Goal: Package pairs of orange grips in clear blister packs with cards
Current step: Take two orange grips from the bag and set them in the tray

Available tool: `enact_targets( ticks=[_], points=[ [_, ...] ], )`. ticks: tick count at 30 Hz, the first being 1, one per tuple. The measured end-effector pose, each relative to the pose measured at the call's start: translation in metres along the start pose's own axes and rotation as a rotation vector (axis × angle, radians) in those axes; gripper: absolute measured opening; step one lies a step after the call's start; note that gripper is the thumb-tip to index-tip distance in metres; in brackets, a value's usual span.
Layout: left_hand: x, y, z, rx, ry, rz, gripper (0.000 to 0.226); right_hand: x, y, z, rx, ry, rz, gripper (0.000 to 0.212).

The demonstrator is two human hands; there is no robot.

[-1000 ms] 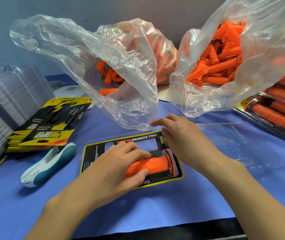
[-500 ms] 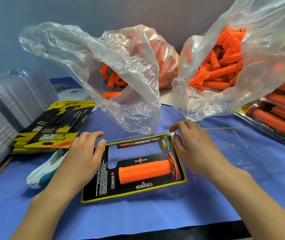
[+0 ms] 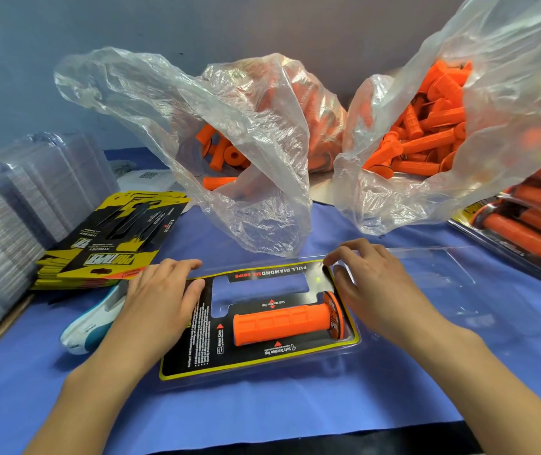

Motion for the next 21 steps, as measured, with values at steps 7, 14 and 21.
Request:
enact_targets(
  ticks=[7,14,21],
  points=[
    [-0.006,-0.006,0.002,0.034,0.007,-0.052,0.034,0.0,-0.005,0.001,-0.001,0.022,0.029,0.024],
    [-0.02,-0.029,0.011,0.179,-0.042,-0.164,0.033,-0.013,-0.015,0.01,0.044,0.0,0.097,0.023],
    [-0.018,-0.068,0.011,0.489,-0.06,-0.339,0.027,-0.043,-0.025,0.034,0.123,-0.062,0.148,0.024]
  ],
)
Point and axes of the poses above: each hand's wrist, its own z-axis towards the middle knuckle, its own y-axis out of the palm, x = y × z, the point moved 10 cm from there along z, towards the middle knuckle, and after that the axes turned 7 degrees about x, right-handed, at the moved point
